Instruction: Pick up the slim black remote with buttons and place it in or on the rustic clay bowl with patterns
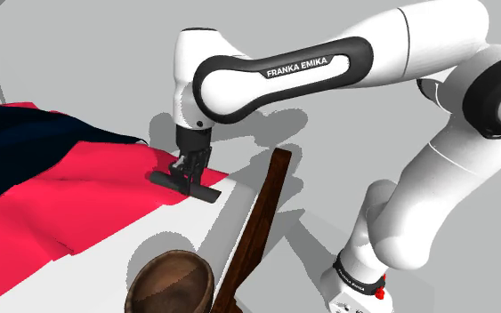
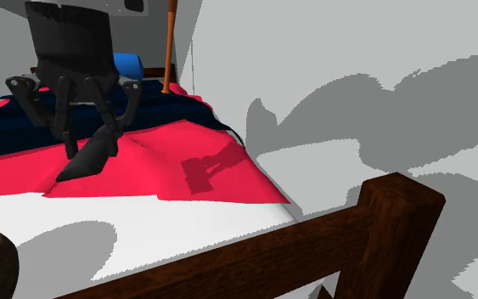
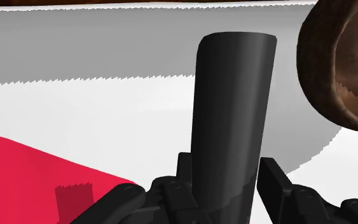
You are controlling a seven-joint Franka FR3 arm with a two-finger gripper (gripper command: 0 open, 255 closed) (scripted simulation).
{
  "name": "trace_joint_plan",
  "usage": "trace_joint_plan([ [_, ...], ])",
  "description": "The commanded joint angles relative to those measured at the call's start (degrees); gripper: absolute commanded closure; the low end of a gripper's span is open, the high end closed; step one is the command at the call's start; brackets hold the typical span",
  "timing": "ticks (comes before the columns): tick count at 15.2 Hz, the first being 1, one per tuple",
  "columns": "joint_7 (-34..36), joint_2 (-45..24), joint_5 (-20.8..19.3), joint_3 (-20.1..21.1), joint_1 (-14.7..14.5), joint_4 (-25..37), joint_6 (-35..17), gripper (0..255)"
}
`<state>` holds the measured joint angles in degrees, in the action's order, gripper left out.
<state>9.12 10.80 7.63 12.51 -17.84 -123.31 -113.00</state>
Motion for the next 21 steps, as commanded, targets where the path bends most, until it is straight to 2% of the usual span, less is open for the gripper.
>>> trace_joint_plan([
  [1,2.47,1.36,0.6,1.51,-1.2,-1.07,-0.02,255],
  [7,9.92,4.48,2.67,6.45,-4.91,-4.1,-0.9,255],
  [14,19.4,5.47,4.61,12.88,-9.06,-4.7,-1.87,255],
  [21,20.38,3.91,4.69,14.24,-9.52,-7.96,-6.78,255],
])
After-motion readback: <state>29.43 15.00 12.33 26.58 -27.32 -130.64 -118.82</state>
